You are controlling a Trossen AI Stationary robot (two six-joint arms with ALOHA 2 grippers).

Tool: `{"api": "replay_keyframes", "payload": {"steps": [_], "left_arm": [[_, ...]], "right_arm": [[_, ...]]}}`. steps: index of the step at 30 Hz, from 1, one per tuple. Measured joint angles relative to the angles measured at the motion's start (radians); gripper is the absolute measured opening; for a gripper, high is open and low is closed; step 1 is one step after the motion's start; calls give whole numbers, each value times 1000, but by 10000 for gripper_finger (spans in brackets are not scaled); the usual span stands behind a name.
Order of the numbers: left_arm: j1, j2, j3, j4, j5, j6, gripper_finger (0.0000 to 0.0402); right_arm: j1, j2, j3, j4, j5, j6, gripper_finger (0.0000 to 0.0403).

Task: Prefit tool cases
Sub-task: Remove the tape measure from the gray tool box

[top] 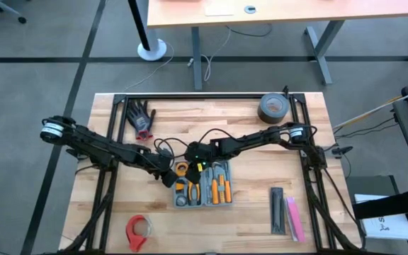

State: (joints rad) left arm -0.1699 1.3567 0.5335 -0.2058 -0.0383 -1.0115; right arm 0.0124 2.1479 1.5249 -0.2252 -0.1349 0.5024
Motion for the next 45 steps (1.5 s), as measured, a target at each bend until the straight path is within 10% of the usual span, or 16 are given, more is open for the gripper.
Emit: {"api": "replay_keyframes", "payload": {"steps": [45], "left_arm": [[-2,0,-2,31,-43,42,77]], "right_arm": [[5,16,-2,110,-81,9,160]]}}
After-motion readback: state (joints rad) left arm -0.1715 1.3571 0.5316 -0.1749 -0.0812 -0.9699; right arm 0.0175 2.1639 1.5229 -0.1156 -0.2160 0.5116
